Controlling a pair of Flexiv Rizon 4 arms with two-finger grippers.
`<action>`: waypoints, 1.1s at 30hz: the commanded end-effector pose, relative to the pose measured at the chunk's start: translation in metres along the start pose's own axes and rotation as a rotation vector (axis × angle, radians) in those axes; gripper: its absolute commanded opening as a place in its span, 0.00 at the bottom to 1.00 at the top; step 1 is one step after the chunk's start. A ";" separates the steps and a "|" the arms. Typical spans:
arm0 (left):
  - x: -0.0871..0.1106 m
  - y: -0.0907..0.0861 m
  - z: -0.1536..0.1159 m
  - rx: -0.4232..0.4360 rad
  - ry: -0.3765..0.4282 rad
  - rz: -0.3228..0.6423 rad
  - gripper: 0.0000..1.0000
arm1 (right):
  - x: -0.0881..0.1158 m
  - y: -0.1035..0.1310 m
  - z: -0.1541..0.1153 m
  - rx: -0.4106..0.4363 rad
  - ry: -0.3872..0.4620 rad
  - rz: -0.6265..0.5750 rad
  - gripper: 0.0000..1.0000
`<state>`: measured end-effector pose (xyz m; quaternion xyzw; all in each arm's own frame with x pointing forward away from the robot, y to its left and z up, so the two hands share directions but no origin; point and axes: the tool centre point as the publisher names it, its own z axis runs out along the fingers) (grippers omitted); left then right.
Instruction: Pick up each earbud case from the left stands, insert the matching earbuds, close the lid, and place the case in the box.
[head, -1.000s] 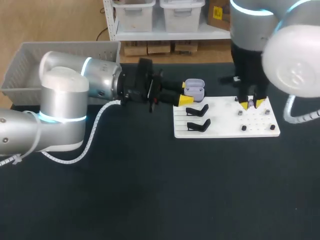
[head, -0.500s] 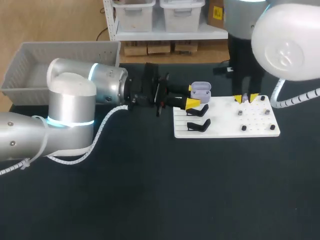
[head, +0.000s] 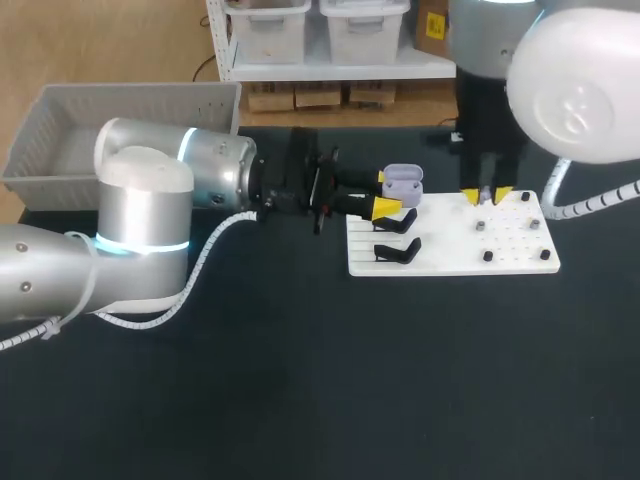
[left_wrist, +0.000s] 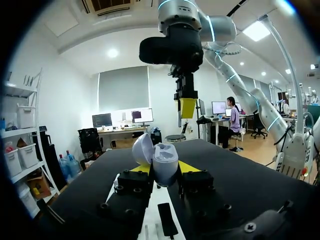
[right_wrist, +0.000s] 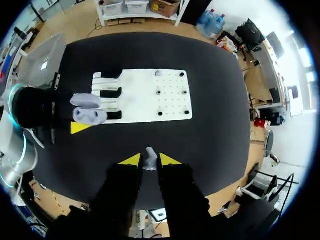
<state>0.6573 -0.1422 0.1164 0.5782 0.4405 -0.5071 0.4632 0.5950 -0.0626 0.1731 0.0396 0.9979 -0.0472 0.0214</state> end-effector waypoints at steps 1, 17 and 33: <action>0.000 -0.001 0.000 -0.005 -0.001 0.002 0.00 | -0.001 0.020 -0.004 0.016 0.012 0.064 0.00; 0.000 -0.001 0.000 -0.005 -0.001 0.002 0.00 | -0.017 0.057 -0.015 -0.002 0.042 0.374 0.00; 0.000 -0.001 0.000 -0.005 -0.001 0.002 0.00 | -0.019 0.063 -0.012 0.035 0.034 0.422 0.00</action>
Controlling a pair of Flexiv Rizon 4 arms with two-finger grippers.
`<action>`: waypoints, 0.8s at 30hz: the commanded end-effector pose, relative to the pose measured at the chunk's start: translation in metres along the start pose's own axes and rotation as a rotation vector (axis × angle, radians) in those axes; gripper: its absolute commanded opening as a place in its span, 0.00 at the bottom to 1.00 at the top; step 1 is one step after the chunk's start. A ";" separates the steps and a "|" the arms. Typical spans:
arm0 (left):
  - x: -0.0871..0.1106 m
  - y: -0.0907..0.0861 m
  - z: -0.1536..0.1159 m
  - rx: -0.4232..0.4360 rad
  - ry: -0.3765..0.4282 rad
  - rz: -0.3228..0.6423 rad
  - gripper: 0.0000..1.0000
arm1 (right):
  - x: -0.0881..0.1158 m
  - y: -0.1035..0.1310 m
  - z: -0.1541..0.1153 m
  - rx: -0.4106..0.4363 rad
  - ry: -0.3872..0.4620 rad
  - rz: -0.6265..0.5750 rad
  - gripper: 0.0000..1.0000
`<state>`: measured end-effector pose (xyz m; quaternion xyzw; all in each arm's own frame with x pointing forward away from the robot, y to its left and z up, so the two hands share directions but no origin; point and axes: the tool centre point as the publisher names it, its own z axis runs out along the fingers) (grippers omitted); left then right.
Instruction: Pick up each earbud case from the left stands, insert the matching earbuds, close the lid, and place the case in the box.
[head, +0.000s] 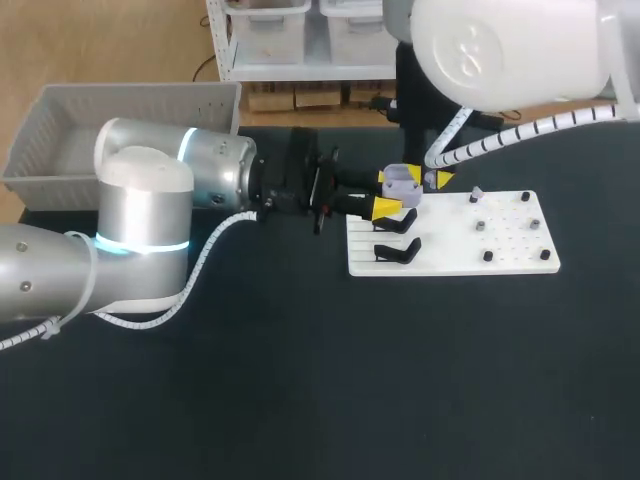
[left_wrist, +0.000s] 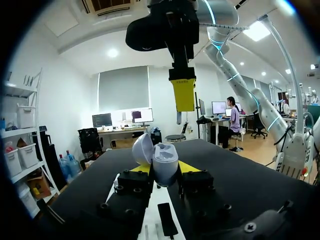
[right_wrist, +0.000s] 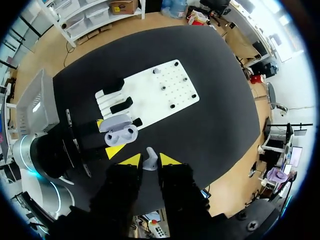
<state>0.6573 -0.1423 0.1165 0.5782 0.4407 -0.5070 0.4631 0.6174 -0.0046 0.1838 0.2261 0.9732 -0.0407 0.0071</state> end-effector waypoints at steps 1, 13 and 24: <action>0.000 -0.001 0.000 -0.004 -0.001 0.002 0.00 | 0.000 0.007 0.006 0.029 -0.005 0.067 0.00; 0.000 -0.001 0.000 -0.004 -0.001 0.002 0.00 | -0.004 0.015 0.005 0.056 0.026 0.251 0.00; 0.000 -0.001 0.000 -0.004 -0.001 0.002 0.00 | -0.007 0.024 0.009 0.080 0.044 0.290 0.00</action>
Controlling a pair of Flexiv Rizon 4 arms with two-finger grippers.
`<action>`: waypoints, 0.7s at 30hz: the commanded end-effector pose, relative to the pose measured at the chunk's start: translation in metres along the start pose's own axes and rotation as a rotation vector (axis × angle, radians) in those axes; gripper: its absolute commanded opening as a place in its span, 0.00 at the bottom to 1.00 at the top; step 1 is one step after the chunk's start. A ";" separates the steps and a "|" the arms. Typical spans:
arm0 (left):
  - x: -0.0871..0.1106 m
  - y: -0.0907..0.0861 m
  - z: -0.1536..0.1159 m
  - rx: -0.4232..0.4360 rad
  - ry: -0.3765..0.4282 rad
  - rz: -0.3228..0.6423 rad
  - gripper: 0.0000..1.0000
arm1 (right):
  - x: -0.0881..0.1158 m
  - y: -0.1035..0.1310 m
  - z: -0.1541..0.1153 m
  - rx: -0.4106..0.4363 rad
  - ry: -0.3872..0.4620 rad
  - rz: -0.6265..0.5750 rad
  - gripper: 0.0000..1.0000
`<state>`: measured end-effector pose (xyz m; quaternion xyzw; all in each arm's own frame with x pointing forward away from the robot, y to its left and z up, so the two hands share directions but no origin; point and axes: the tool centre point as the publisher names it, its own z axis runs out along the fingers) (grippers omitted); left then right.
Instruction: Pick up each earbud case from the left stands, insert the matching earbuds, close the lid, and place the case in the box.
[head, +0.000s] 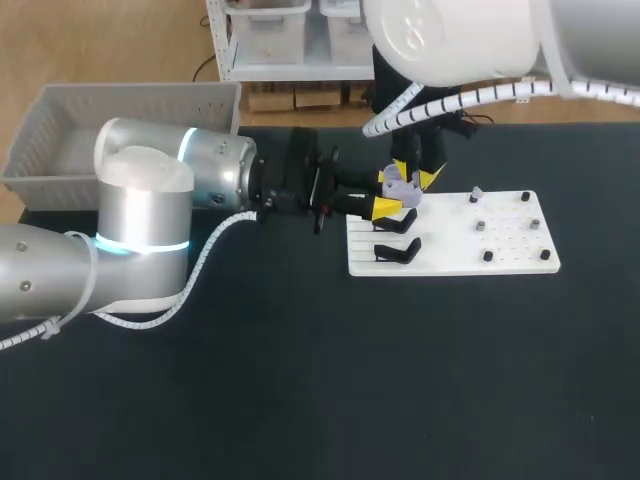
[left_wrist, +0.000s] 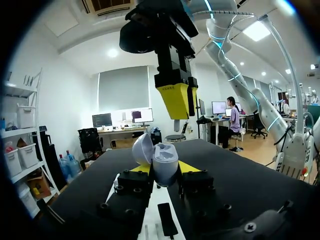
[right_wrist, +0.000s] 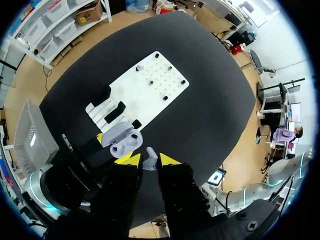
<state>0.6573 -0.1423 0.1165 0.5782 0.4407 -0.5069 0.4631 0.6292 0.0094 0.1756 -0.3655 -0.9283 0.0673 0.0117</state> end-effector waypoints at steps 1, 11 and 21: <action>0.000 -0.001 0.000 -0.004 -0.001 0.002 0.00 | -0.001 0.008 0.002 0.017 0.007 -0.001 0.00; 0.000 -0.001 0.000 -0.004 -0.001 0.002 0.00 | -0.007 0.014 0.006 0.037 0.024 0.032 0.00; 0.000 -0.001 0.000 -0.004 -0.001 0.002 0.00 | -0.011 0.019 0.009 0.038 0.037 0.042 0.00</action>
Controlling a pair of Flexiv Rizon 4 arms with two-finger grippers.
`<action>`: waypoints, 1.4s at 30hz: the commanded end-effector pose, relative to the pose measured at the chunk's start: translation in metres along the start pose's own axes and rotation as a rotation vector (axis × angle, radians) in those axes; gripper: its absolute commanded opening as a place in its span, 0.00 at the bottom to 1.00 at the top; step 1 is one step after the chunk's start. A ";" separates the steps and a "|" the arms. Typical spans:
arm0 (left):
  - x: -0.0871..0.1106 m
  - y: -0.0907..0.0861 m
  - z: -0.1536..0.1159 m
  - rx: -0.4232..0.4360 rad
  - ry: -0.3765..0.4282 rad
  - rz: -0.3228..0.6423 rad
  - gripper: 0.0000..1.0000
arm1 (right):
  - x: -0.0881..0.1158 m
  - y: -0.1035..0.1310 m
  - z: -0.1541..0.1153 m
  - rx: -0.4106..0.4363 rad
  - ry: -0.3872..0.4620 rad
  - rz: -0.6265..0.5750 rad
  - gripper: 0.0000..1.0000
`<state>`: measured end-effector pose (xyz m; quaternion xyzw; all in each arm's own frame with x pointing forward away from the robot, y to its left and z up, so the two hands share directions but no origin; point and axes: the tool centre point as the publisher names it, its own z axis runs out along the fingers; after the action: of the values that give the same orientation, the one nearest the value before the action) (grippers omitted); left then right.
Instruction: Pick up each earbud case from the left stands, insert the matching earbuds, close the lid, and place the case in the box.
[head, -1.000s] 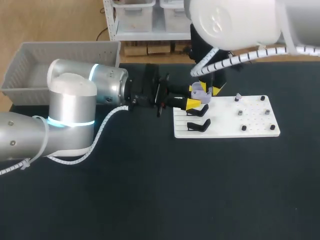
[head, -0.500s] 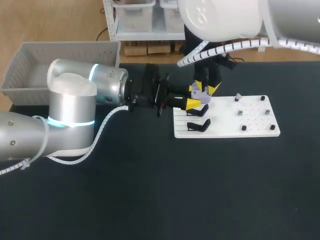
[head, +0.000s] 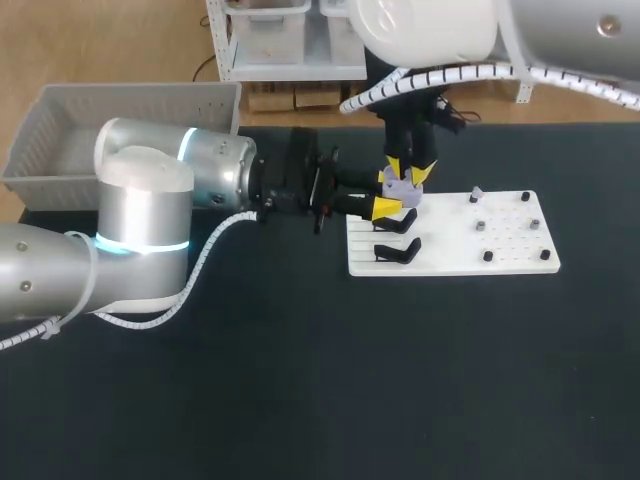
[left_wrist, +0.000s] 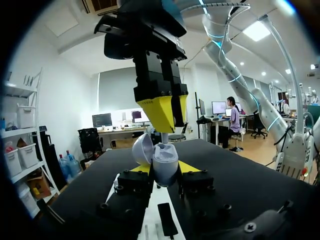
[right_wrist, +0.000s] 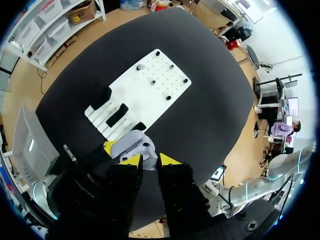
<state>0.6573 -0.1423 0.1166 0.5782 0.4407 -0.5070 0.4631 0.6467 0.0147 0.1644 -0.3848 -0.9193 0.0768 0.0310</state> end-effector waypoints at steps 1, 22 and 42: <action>0.000 -0.001 0.000 -0.004 -0.001 0.002 0.00 | -0.002 0.002 0.000 0.005 0.007 0.004 0.00; 0.000 -0.001 0.000 -0.004 -0.001 0.002 0.00 | -0.007 0.005 0.006 -0.003 0.036 0.019 0.00; 0.000 -0.001 0.000 -0.004 -0.001 0.002 0.00 | -0.007 0.002 0.009 -0.032 0.056 0.008 1.00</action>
<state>0.6593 -0.1419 0.1156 0.5774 0.4420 -0.5062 0.4638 0.6551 0.0146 0.1530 -0.3917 -0.9166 0.0605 0.0530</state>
